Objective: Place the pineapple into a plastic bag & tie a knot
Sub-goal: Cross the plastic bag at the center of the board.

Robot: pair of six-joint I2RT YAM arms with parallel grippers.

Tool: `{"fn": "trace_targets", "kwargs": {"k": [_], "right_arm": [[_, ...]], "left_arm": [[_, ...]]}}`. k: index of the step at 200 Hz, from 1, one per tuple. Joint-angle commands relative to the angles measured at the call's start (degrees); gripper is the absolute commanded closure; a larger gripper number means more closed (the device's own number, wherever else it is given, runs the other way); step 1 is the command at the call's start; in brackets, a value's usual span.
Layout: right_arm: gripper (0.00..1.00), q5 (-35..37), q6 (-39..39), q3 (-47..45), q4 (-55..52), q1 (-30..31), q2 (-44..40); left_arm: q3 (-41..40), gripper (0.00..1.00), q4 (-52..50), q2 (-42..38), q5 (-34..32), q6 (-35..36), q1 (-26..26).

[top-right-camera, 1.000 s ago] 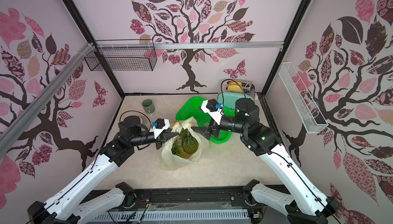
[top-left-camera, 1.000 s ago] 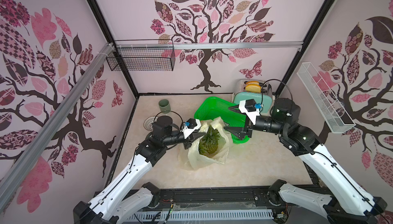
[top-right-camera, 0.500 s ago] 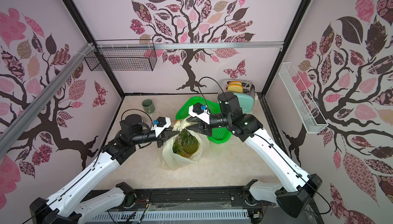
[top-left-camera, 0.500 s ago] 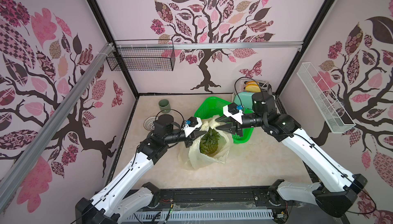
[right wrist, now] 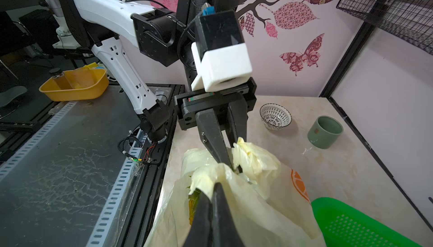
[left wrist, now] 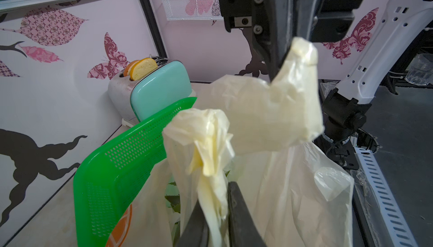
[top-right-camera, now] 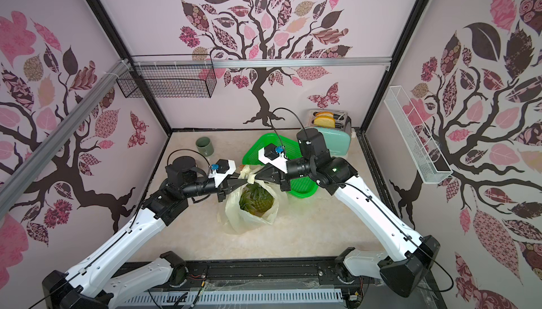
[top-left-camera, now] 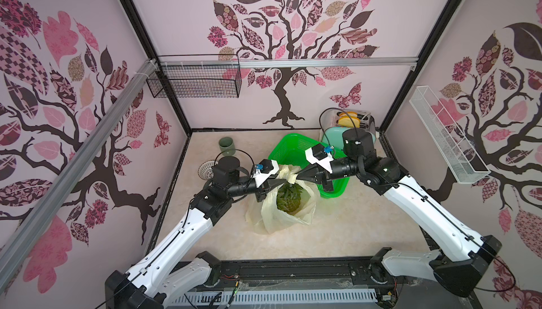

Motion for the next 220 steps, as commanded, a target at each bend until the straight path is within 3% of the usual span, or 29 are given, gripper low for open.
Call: {"fn": "trace_targets", "kwargs": {"k": [1,39,103,144,185,220], "right_arm": [[1.0,-0.4,0.8,0.8,0.2,1.4,1.4],[1.0,4.2,1.9,2.0,1.4,2.9,3.5],[1.0,8.2,5.9,-0.3,6.9,3.2,3.3],[1.0,9.6,6.3,-0.5,7.4,3.8,3.8],[1.0,9.9,4.0,-0.4,4.7,5.1,4.4],[1.0,11.5,3.3,-0.5,3.7,5.3,4.5]], "left_arm": [[1.8,0.82,0.2,0.3,1.5,0.3,0.2],[2.4,0.8,-1.0,0.6,3.0,1.5,0.2],[2.0,0.61,-3.9,0.6,7.0,5.2,0.2],[1.7,0.55,-3.0,0.6,7.0,4.3,0.2],[2.0,0.56,-1.2,0.7,6.1,2.9,0.2],[2.3,0.65,-1.2,0.8,6.0,3.0,0.1]]}}
